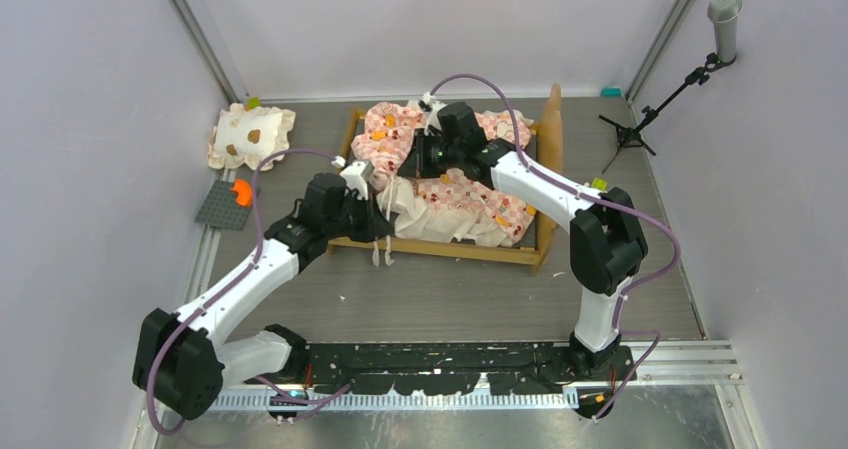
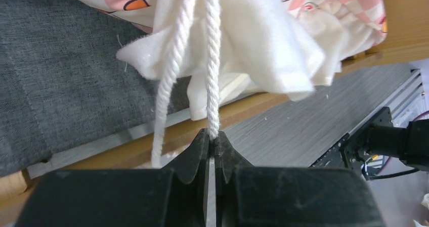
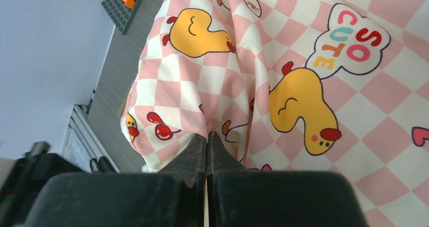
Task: Set up the pet bed
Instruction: Cross the ropes on the bed frame.
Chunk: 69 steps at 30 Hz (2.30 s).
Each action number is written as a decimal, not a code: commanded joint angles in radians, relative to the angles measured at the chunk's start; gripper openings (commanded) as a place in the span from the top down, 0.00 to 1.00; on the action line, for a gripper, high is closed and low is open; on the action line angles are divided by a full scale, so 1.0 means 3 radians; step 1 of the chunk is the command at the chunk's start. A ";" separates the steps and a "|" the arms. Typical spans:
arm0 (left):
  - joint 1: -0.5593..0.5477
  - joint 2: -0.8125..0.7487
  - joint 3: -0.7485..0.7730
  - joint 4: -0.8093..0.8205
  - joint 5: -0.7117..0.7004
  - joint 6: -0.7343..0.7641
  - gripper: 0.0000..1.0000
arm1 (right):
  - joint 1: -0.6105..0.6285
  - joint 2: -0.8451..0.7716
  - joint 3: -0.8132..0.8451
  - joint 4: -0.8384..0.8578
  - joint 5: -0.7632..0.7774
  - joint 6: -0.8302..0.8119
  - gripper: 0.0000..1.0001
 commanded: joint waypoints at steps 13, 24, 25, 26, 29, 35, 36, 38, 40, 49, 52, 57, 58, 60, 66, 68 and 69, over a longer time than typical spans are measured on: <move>-0.0009 -0.0431 0.0919 -0.1204 -0.0298 0.0583 0.98 | -0.0007 -0.0022 -0.0034 -0.0005 -0.0131 -0.0091 0.99; -0.0009 -0.0044 0.1725 -0.2156 -0.0767 0.1230 0.98 | 0.0006 0.0044 0.0013 -0.0052 -0.0202 -0.0100 0.99; -0.0009 -0.0008 0.1764 -0.2186 -0.0802 0.1270 0.99 | 0.0008 0.0049 0.0017 -0.0056 -0.0204 -0.0102 0.99; -0.0011 0.0025 0.1795 -0.2195 -0.0851 0.1318 0.99 | 0.0008 0.0054 0.0028 -0.0066 -0.0205 -0.0105 0.99; -0.0012 0.0064 0.1799 -0.2131 -0.0919 0.1404 1.00 | 0.0012 0.0059 0.0037 -0.0085 -0.0210 -0.0112 0.99; -0.0012 0.0061 0.1899 -0.1953 -0.0851 0.1497 1.00 | 0.0013 0.0085 0.0056 -0.0112 -0.0205 -0.0123 0.99; -0.0012 0.0071 0.1955 -0.1942 -0.0829 0.1519 1.00 | 0.0014 0.0094 0.0061 -0.0121 -0.0207 -0.0121 0.99; -0.0009 0.0119 0.2044 -0.1935 -0.0789 0.1537 1.00 | 0.0010 0.0105 0.0070 -0.0118 -0.0210 -0.0115 0.99; -0.0007 0.0163 0.2120 -0.1940 -0.0754 0.1538 1.00 | 0.0018 0.0111 0.0080 -0.0118 -0.0215 -0.0111 0.99; -0.0011 0.0239 0.2024 -0.1797 -0.0728 0.1664 1.00 | 0.0024 0.0140 0.0082 -0.0123 -0.0223 -0.0106 0.99; -0.0012 0.0250 0.1931 -0.1738 -0.0729 0.1670 1.00 | 0.0025 0.0148 0.0074 -0.0127 -0.0229 -0.0113 0.99; -0.0011 0.0315 0.1882 -0.1719 -0.0736 0.1686 1.00 | 0.0020 0.0161 0.0072 -0.0136 -0.0233 -0.0116 0.99; -0.0012 0.0330 0.1867 -0.1714 -0.0740 0.1684 1.00 | 0.0024 0.0162 0.0072 -0.0141 -0.0234 -0.0117 0.99; -0.0008 0.0350 0.1807 -0.1676 -0.0744 0.1661 1.00 | 0.0022 0.0163 0.0072 -0.0135 -0.0233 -0.0112 0.99; -0.0009 0.0399 0.1690 -0.1640 -0.0674 0.1616 1.00 | 0.0022 0.0172 0.0062 -0.0140 -0.0247 -0.0111 0.99; -0.0012 0.0420 0.1709 -0.1680 -0.0685 0.1623 1.00 | 0.0023 0.0171 0.0060 -0.0143 -0.0245 -0.0111 0.99; -0.0012 0.0429 0.1717 -0.1691 -0.0701 0.1632 1.00 | 0.0024 0.0170 0.0057 -0.0141 -0.0242 -0.0113 0.99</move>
